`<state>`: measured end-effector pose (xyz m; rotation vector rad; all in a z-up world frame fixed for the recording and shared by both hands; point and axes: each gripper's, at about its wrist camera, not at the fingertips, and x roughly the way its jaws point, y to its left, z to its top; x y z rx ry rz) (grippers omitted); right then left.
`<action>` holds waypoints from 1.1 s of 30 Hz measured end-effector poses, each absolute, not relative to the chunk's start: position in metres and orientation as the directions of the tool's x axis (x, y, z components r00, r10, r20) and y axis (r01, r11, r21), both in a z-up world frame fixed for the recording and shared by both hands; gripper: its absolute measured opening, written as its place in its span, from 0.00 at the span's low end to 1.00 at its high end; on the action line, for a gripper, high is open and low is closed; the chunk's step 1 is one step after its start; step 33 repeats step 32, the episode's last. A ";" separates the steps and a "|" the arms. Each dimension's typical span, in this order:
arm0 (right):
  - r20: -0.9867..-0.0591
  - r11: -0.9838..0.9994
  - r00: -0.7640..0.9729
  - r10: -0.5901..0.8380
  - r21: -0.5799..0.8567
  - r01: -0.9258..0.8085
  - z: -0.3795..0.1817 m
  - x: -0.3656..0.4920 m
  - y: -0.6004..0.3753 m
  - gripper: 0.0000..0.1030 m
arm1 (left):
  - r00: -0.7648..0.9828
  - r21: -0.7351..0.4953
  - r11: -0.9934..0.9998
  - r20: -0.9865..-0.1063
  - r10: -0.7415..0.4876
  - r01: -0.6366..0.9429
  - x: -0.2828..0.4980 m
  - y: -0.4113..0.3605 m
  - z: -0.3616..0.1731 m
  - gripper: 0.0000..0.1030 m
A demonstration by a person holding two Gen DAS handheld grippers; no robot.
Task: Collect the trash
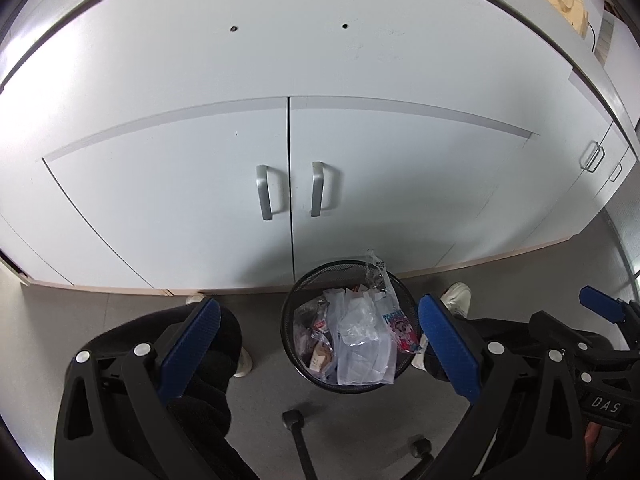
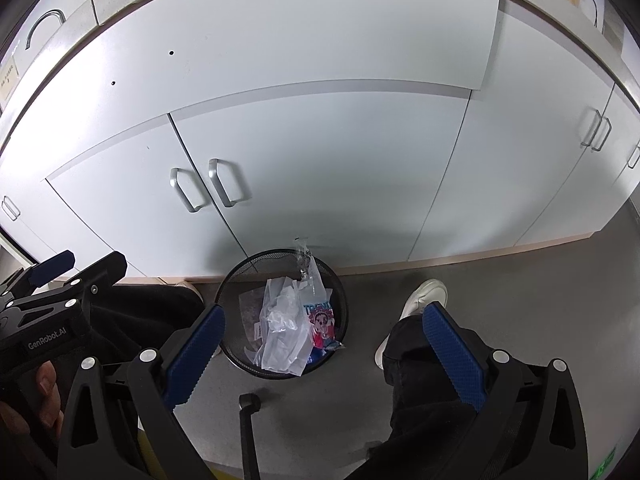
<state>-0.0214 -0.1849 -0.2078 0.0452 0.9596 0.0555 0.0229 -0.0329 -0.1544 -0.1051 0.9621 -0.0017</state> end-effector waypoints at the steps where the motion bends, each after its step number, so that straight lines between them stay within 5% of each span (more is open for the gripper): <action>1: -0.817 0.998 0.573 0.068 0.063 -0.028 -0.208 -0.021 -0.185 0.97 | 0.567 -0.099 0.994 -0.822 -0.055 -0.047 0.023 -0.032 -0.155 0.96; 7: -0.816 0.998 0.574 0.067 0.062 -0.028 -0.208 -0.022 -0.183 0.97 | 0.556 -0.020 0.997 -0.831 0.027 -0.079 0.020 -0.037 -0.158 0.96; 33: -0.820 0.998 0.569 0.063 0.055 -0.032 -0.209 -0.022 -0.180 0.97 | 0.538 -0.025 0.998 -0.843 0.010 -0.057 0.022 -0.040 -0.163 0.96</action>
